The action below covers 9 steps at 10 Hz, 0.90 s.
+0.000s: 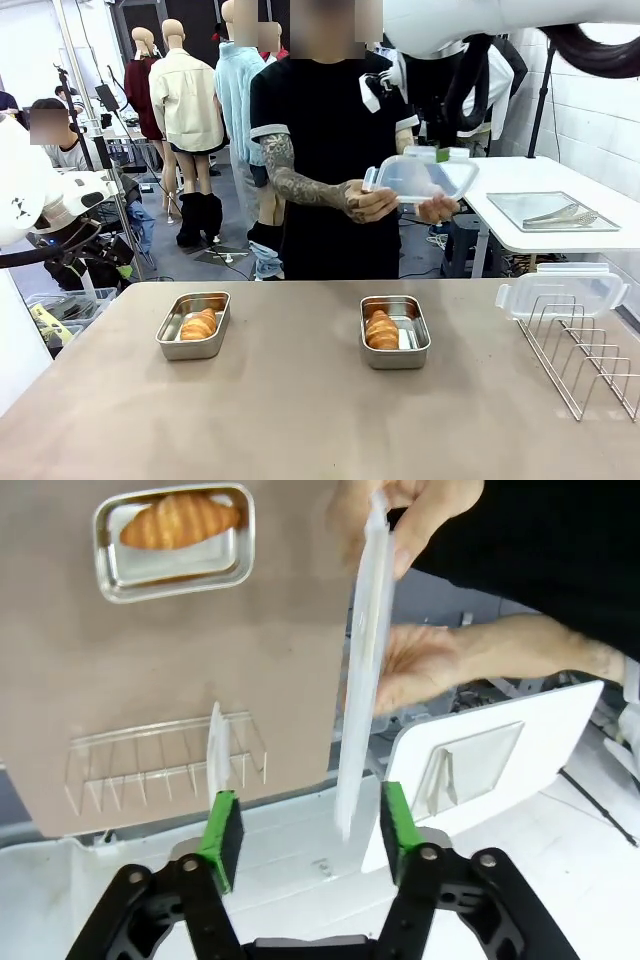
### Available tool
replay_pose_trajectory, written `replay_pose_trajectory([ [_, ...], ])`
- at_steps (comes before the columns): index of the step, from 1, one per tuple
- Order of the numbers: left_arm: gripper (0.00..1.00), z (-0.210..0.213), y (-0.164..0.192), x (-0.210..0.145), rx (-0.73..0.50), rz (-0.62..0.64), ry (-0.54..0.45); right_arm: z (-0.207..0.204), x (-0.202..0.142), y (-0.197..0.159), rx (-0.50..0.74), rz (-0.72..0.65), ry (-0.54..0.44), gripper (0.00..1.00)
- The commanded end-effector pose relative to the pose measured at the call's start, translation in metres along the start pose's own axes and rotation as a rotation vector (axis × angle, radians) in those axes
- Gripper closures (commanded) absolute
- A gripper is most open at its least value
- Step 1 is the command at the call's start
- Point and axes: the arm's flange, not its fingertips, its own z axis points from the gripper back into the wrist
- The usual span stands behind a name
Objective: Place the bread in airtight containers.
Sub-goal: Pick up one Airtight Container lid and hand it to the human.
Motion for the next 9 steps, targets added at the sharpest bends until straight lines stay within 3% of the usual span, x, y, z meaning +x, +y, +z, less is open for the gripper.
replay_pose_trajectory([
  [1, 0.0, -0.001, 0.001, 0.001, -0.001, 0.018, -0.013, 0.0, -0.047, 0.028, 0.043, 0.005, -0.049, 0.0],
  [4, 0.0, -0.001, 0.001, 0.001, -0.001, 0.018, -0.013, -0.022, -0.108, 0.037, 0.188, -0.083, -0.057, 0.0],
  [7, 0.0, -0.001, 0.001, 0.001, -0.001, 0.018, -0.013, -0.069, -0.157, 0.03, 0.262, -0.06, -0.123, 0.0],
  [9, 0.0, -0.001, 0.001, 0.001, -0.001, 0.018, -0.013, -0.101, -0.182, 0.033, 0.34, -0.129, -0.181, 0.0],
])
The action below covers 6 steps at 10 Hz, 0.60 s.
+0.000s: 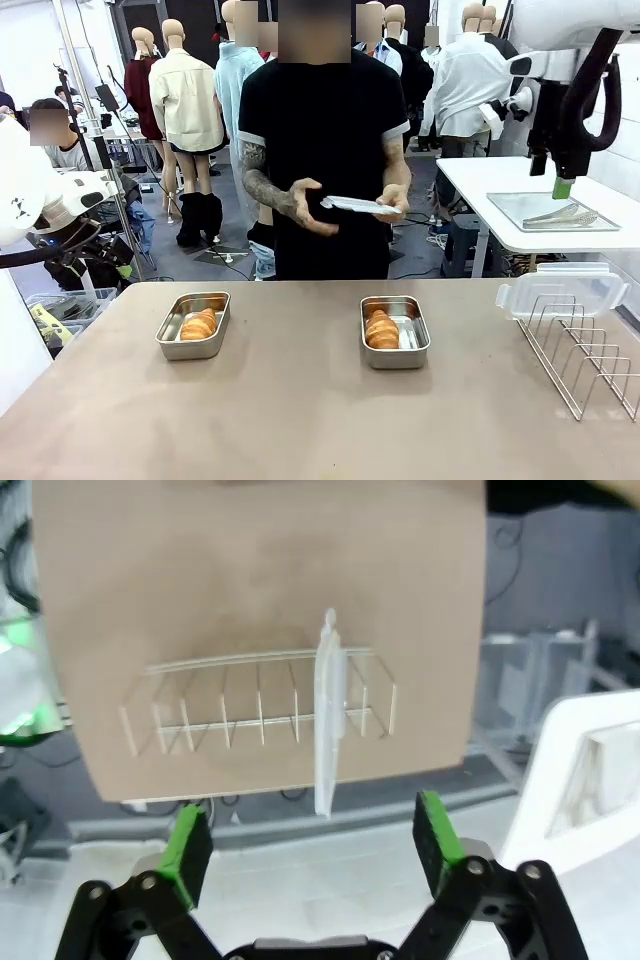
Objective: Place the bread in airtight containers.
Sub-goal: Pick up one Airtight Container lid and hand it to the human.
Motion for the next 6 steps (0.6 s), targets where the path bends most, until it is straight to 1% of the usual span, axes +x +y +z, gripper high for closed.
replay_pose_trajectory([
  [1, 0.0, -0.001, 0.001, 0.001, -0.002, 0.018, -0.012, -0.019, -0.011, 0.0, 0.045, -0.023, -0.044, 0.0],
  [2, 0.0, -0.001, 0.001, 0.001, -0.002, 0.018, -0.012, -0.028, -0.015, 0.003, 0.052, -0.03, -0.032, 0.0],
  [3, 0.0, -0.001, 0.001, 0.001, -0.002, 0.018, -0.012, -0.035, -0.023, 0.004, 0.057, -0.038, -0.039, 0.0],
  [4, 0.0, -0.001, 0.001, 0.001, -0.002, 0.018, -0.012, -0.038, -0.028, 0.006, 0.064, -0.04, -0.068, 0.0],
  [5, 0.0, -0.001, 0.001, 0.001, -0.002, 0.018, -0.012, -0.031, -0.021, -0.003, 0.063, -0.043, -0.013, 0.0],
  [6, 0.0, -0.001, 0.001, 0.001, -0.002, 0.018, -0.012, -0.031, -0.021, -0.003, 0.063, -0.043, -0.013, 0.0],
])
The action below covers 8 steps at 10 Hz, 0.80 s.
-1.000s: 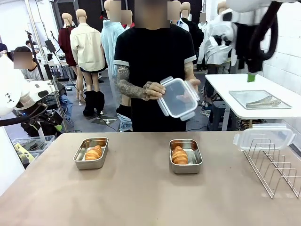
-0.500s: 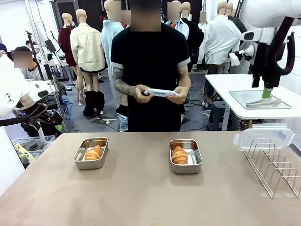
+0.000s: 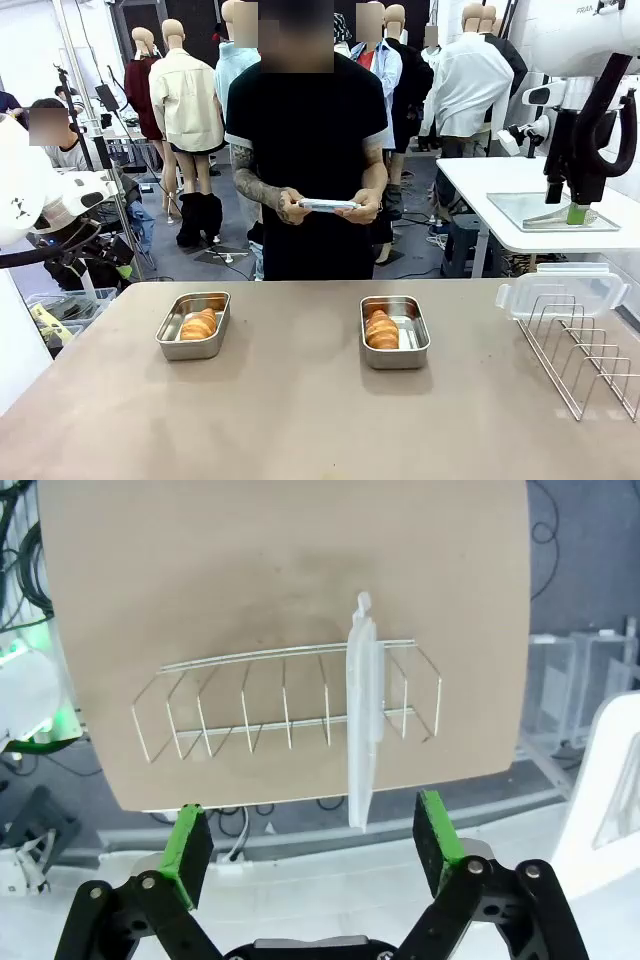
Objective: Place the bread in airtight containers.
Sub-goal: Pick up one Airtight Container lid and hand it to the human.
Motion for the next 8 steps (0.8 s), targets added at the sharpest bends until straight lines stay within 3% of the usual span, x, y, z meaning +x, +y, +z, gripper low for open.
replay_pose_trajectory([
  [1, 0.0, -0.0008, 0.0008, 0.0007, -0.002, 0.018, -0.012, 0.0039, 0.0025, -0.0015, -0.009, 0.006, 0.004, 0.0],
  [8, 0.0, -0.0008, 0.0008, 0.0007, -0.002, 0.018, -0.012, 0.0039, 0.0025, -0.0015, -0.009, 0.006, 0.004, 0.0],
])
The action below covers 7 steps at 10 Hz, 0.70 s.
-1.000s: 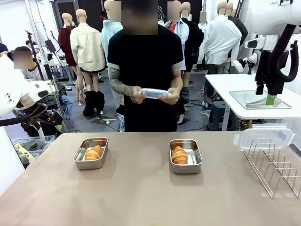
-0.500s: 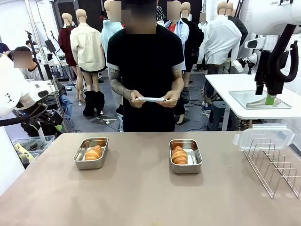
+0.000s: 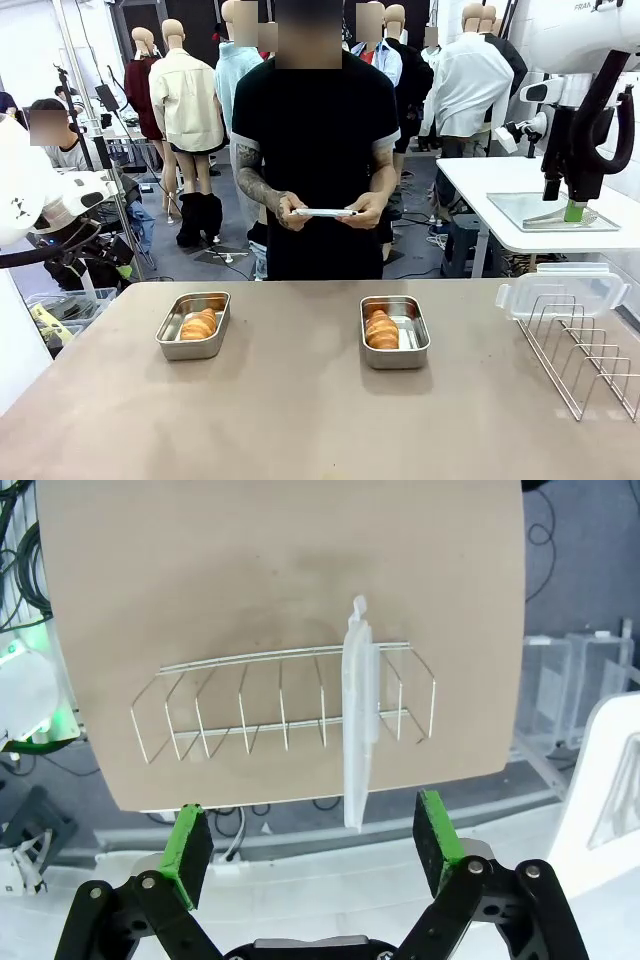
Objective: Place the bread in airtight containers.
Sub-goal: Pick up one Airtight Container lid and hand it to the human.
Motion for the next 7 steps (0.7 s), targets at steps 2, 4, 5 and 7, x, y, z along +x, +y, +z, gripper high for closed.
replay_pose_trajectory([
  [2, 0.0, -0.0008, 0.0008, 0.0007, -0.002, 0.018, -0.012, 0.0003, -0.0003, -0.0012, -0.001, 0.001, 0.004, 0.0],
  [4, 0.0, -0.0008, 0.0008, 0.0007, -0.002, 0.018, -0.012, 0.0003, -0.0003, -0.0012, -0.001, 0.001, 0.004, 0.0],
  [5, 0.0, -0.0008, 0.0008, 0.0007, -0.002, 0.018, -0.012, 0.0003, -0.0003, -0.0012, -0.001, 0.001, 0.004, 0.0],
  [7, 0.0, -0.0008, 0.0008, 0.0007, -0.002, 0.018, -0.012, 0.0003, -0.0003, -0.0012, -0.001, 0.001, 0.004, 0.0],
])
